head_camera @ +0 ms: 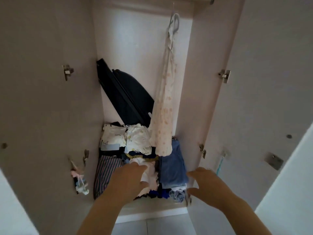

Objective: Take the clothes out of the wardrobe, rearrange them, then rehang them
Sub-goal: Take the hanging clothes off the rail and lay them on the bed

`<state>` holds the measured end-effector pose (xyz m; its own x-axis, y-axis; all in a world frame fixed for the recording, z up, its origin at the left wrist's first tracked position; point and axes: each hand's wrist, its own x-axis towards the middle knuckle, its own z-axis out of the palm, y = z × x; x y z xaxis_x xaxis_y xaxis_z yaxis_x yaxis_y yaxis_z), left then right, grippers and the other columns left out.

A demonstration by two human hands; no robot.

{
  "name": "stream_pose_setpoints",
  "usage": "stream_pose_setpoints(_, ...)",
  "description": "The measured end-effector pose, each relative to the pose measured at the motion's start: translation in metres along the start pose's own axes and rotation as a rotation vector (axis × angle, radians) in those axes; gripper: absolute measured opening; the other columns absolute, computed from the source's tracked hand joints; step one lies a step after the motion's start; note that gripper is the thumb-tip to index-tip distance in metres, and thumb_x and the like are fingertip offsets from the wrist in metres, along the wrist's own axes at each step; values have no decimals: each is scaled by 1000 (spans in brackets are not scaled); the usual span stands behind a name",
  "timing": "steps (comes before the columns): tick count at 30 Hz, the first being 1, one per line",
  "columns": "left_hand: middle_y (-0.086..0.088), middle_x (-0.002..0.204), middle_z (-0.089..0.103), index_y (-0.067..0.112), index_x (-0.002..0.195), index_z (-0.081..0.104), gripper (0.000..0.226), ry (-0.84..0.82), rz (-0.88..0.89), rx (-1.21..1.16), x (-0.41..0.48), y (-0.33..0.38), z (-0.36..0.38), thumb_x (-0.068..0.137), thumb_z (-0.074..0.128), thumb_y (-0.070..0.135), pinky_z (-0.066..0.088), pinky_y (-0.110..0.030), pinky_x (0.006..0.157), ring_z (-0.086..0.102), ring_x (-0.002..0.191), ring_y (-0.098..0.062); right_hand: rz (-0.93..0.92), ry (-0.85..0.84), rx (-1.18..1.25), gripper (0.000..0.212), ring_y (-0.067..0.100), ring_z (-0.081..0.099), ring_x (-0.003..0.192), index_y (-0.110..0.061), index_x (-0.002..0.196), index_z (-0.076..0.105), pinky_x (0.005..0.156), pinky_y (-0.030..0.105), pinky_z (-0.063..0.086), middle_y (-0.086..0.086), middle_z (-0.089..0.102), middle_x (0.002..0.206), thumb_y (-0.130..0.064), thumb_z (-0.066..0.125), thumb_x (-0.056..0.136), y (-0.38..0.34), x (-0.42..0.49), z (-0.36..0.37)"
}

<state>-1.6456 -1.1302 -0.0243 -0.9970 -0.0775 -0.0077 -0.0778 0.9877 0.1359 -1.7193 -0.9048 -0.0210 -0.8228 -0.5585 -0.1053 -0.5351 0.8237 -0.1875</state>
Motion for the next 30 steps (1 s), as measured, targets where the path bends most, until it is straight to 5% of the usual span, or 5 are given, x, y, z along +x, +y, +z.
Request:
stream_pose_setpoints(6,4,134,45,27,143,32,54,28,24,-26,103,-36,-20,94,45,46,35,-26,98,42,122,-13,-13,47,2,51,10,38,128,-27,142,31,100,16,27,-4,39,141,-37,48,95,13,108,-33)
stream_pose_setpoints(15,3,151,26,29,147,21,63,130,-32,31,254,-66,-59,93,37,56,22,-27,111,26,137,-11,-168,95,-14,60,12,39,125,-29,145,29,103,21,31,-3,39,140,-44,52,91,44,283,-87)
stream_pose_setpoints(18,5,147,33,29,146,24,58,209,-48,8,304,-71,-80,94,43,48,26,-26,109,32,133,-12,-225,139,-4,59,12,37,126,-29,145,28,104,21,30,-3,37,141,-43,51,93,50,333,-121)
stream_pose_setpoints(22,6,138,43,28,145,29,58,351,-68,-18,358,-78,-115,93,47,47,36,-25,100,44,121,-11,-367,300,-19,55,12,39,125,-29,144,31,102,22,32,-4,39,139,-40,51,93,40,389,-170)
stream_pose_setpoints(30,6,142,41,27,145,31,57,682,-48,-18,453,-107,-176,93,48,45,34,-24,103,40,127,-12,-590,667,-38,52,20,41,121,-20,142,38,103,29,34,4,42,136,-24,53,92,2,477,-260)
